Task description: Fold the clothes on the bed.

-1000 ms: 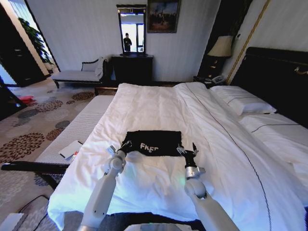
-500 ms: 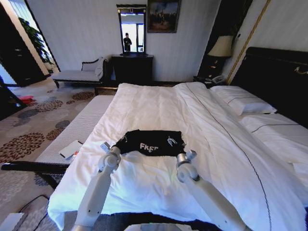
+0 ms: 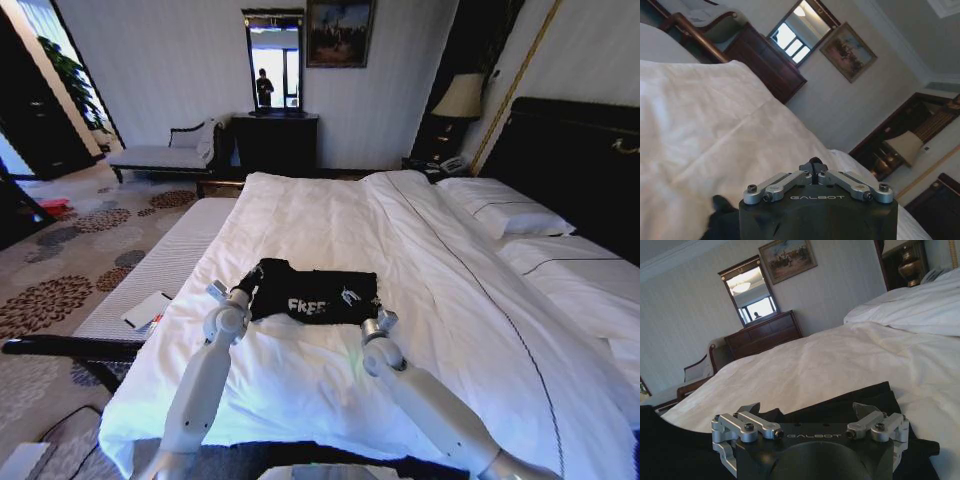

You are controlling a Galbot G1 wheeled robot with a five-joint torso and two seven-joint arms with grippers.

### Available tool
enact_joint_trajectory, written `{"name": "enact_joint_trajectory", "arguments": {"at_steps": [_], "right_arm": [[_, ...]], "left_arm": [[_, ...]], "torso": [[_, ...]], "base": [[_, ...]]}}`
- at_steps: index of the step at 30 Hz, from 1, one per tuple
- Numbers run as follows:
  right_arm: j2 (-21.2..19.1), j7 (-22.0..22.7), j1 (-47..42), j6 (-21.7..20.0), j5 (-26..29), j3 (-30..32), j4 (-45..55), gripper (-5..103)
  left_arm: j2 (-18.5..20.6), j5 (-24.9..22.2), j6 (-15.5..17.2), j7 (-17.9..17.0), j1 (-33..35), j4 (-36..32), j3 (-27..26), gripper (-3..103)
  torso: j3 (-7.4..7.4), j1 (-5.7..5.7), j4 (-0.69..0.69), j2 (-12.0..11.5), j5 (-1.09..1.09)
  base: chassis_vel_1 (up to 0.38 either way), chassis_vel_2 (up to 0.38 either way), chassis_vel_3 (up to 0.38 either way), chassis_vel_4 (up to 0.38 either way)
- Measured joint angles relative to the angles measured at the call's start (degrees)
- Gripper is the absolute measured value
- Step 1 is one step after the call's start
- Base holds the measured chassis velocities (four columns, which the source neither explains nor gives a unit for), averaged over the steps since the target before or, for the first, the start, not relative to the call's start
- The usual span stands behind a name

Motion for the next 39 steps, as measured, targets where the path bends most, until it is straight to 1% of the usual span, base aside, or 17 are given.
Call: {"name": "enact_joint_trajectory", "arguments": {"at_steps": [2,3,4,5,6,7,8,9,12,19,22,25,27,34,39], "right_arm": [[-0.42,0.05,0.18,0.00,0.61,-0.37,0.30,100],[-1.05,0.08,0.40,0.00,1.34,-0.99,0.69,100],[-2.61,0.09,1.10,-0.13,3.49,-2.68,1.74,100],[-2.61,0.09,1.10,-0.13,3.49,-2.68,1.74,100],[-3.32,0.09,1.63,-0.39,4.97,-3.61,2.46,100],[-4.41,0.09,2.82,-1.00,8.06,-5.10,3.64,100],[-4.84,0.09,3.50,-1.30,9.76,-5.75,4.15,100],[-4.84,0.09,3.50,-1.30,9.76,-5.75,4.15,100],[-6.26,0.05,6.62,-3.16,16.37,-8.18,5.59,100],[-7.35,-1.32,11.35,-3.75,17.95,-12.53,3.61,100],[-7.50,-1.84,13.90,-4.45,19.12,-15.07,2.76,100],[-7.48,-1.91,15.06,-4.99,19.86,-16.05,2.37,100],[-7.09,-1.95,16.98,-5.80,20.97,-18.01,1.26,100],[-5.48,-1.92,18.12,-6.44,21.91,-19.76,-0.57,100],[-5.02,-1.84,18.05,-6.45,20.74,-19.98,-1.69,100]], "left_arm": [[-0.04,0.04,0.00,0.01,-0.17,-0.04,0.20,1],[-0.06,0.12,0.00,0.05,-0.44,-0.09,0.52,1],[0.07,0.26,0.00,0.30,-1.02,-0.24,1.33,1],[0.07,0.26,0.00,0.30,-1.02,-0.24,1.33,1],[0.25,0.43,0.00,0.59,-1.33,-0.25,1.75,1],[0.60,0.75,-0.03,0.99,-1.81,-0.17,2.42,1],[0.76,0.83,-0.05,1.09,-2.03,-0.06,2.70,1],[0.76,0.83,-0.05,1.09,-2.03,-0.06,2.70,1],[1.13,0.96,-0.13,1.22,-2.64,-0.01,3.42,1],[1.14,0.72,-0.18,1.74,-3.18,-0.96,3.52,1],[1.70,0.39,-0.19,1.85,-3.39,-1.45,3.67,1],[2.07,0.09,-0.20,1.86,-3.44,-1.83,3.67,1],[3.07,-0.35,-0.19,2.01,-3.47,-2.29,3.40,1],[4.90,-1.35,-0.21,2.28,-3.46,-2.86,2.51,1],[5.74,-2.02,-0.22,2.36,-3.62,-2.94,2.19,1]], "torso": [[0.00,0.00,0.00,0.00,-0.01],[0.00,0.00,-0.01,0.00,-0.01],[0.00,0.00,-0.02,0.00,0.00],[0.00,0.00,-0.02,0.00,0.00],[0.00,0.00,-0.02,0.00,0.00],[0.00,0.00,-0.02,0.00,0.00],[0.00,0.00,-0.01,0.00,0.00],[0.00,0.00,-0.01,0.00,0.00],[0.00,0.00,0.00,0.00,0.00],[0.00,0.00,-0.01,0.00,0.00],[0.00,0.00,-0.01,0.00,0.00],[0.00,0.00,0.00,0.00,-0.01],[0.00,-0.01,0.00,0.01,-0.01],[0.00,0.00,0.00,0.00,-0.01],[0.00,-0.01,-0.01,0.00,-0.01]], "base": [[0.000,0.000,0.000,0.000],[0.000,0.000,0.000,0.000],[0.000,0.000,0.000,0.000],[0.000,0.000,0.000,0.000],[0.000,0.000,0.000,0.000],[0.000,0.000,0.000,0.000],[0.000,0.000,0.000,0.000],[0.000,0.000,0.000,0.000],[0.000,0.000,0.000,0.000],[0.000,0.000,0.000,0.000],[0.000,0.000,0.000,0.000],[0.000,0.000,0.000,0.000],[0.000,0.000,0.000,0.000],[0.000,0.000,0.000,0.000],[0.000,0.000,0.000,0.000]]}}
